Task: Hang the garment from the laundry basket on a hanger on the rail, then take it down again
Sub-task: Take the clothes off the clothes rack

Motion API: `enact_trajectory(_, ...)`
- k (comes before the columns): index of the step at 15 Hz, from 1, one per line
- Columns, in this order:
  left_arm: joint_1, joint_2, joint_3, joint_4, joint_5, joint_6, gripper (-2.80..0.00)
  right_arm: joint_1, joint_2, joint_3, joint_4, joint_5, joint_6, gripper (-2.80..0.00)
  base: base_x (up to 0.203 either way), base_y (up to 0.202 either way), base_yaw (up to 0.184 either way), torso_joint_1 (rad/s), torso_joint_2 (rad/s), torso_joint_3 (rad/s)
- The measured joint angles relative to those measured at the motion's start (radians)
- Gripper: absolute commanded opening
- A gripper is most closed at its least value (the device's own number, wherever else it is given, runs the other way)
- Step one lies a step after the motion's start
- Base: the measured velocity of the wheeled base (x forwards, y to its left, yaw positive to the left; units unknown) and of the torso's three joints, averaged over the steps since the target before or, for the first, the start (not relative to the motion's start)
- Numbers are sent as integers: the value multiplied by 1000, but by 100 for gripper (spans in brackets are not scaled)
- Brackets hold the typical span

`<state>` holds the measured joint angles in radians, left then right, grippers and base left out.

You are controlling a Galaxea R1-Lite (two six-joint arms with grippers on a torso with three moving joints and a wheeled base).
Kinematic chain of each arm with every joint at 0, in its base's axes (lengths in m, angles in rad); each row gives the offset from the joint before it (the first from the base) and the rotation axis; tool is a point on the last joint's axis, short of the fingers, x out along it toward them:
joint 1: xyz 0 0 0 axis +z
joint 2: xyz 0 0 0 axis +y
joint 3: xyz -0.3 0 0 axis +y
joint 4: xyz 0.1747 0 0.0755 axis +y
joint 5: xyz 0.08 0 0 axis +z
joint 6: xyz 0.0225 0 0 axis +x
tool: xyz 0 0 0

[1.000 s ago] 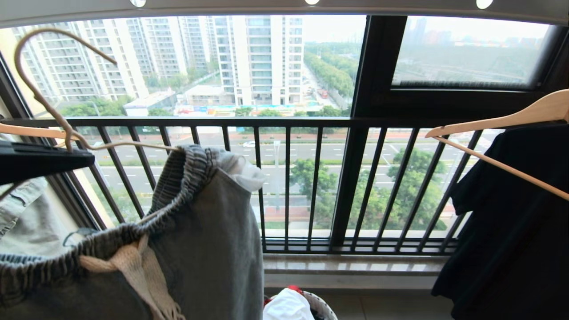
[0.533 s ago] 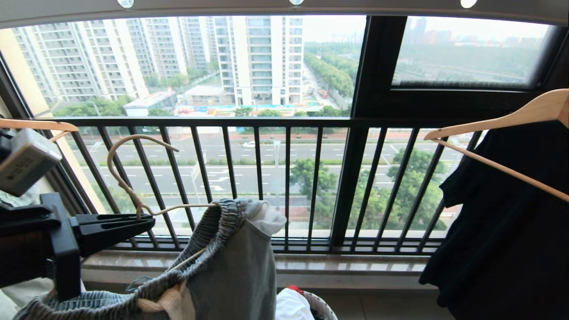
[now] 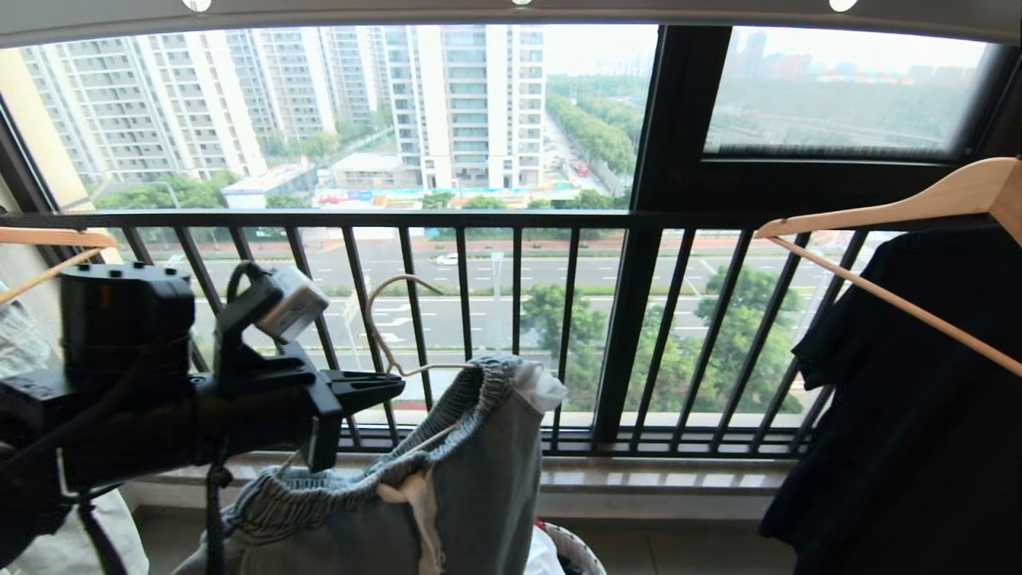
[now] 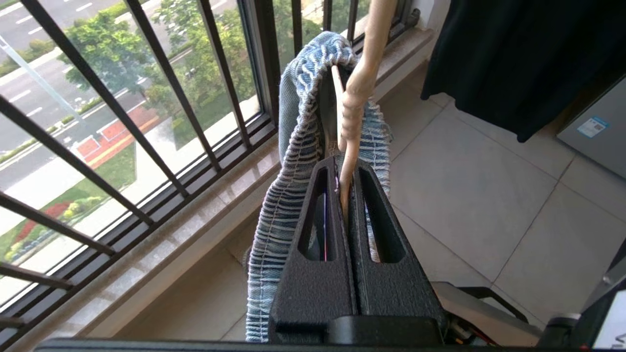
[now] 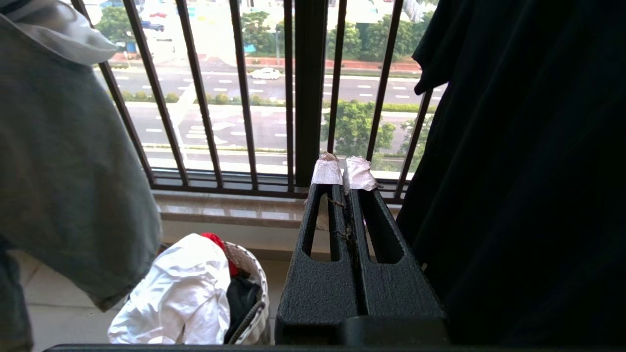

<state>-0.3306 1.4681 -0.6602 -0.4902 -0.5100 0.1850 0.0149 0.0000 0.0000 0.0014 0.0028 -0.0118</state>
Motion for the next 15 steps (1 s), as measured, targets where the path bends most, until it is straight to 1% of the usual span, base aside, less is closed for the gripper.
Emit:
enact_trajectory(4,-36,217,-1,-261,10,-86,-280,0,0,0,0,0,-7,-280,0,0,0,0,0,0)
enact_trajectory(6,-42,322,-13,-407,24,-118,-280,0,0,0,0,1,-4,-280,0,0,0,0,0,0)
enact_trajectory(7,-44,369,-19,-462,28,-128,-280,0,0,0,-1,0,5,-280,0,0,0,0,0,0)
enact_trajectory(10,-49,501,-76,-573,62,-141,-280,0,0,0,-3,0,5,-280,0,0,0,0,0,0)
enact_trajectory(13,-75,599,-99,-608,73,-142,-280,0,0,0,-3,0,5,-280,0,0,0,0,0,0)
enact_trajectory(15,-89,661,-102,-703,78,-147,-280,0,0,0,-1,0,11,-280,0,0,0,0,0,0)
